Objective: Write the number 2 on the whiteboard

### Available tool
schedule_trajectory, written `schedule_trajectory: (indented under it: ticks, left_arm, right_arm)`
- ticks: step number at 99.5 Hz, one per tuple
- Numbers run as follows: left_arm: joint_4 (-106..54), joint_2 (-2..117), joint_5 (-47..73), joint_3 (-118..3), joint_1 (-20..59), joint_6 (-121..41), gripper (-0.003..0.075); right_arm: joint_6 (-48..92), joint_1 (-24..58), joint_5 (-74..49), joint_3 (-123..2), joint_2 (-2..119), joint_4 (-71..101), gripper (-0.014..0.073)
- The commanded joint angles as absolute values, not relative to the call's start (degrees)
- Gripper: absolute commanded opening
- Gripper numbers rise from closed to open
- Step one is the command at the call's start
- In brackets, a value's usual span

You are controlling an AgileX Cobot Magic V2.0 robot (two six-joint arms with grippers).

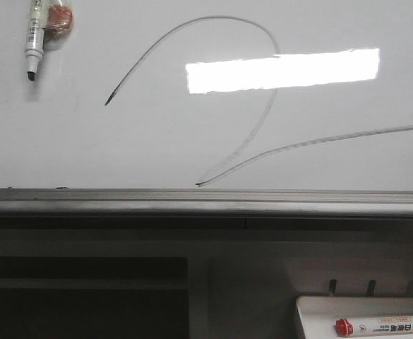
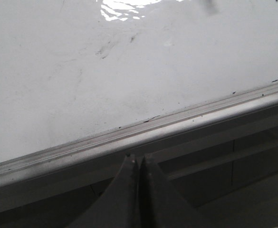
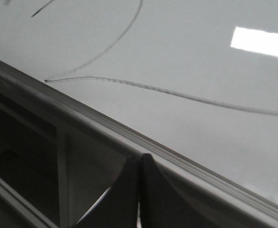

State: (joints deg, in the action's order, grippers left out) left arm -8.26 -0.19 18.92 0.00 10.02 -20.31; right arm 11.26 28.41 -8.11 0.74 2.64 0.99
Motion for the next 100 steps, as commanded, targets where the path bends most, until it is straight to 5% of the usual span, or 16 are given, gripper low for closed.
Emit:
schedule_trajectory:
  ticks: [1, 31, 100]
  left_arm:
    - [-8.47, -1.72, 15.50, 0.67, 10.00, -19.85, -0.0020]
    - [-8.47, -1.72, 15.50, 0.67, 10.00, -19.85, -0.0020]
    - [-8.71, -1.72, 15.50, 0.67, 10.00, -19.85, -0.0020]
  right_arm:
    - [11.28, 26.39, 0.00, 2.24, 3.10, 2.70, -0.0062]
    - [11.28, 22.73, -17.57, 2.24, 3.10, 2.67, -0.0062]
    - [11.39, 22.70, -16.68, 2.24, -1.70, 2.18, -0.0062]
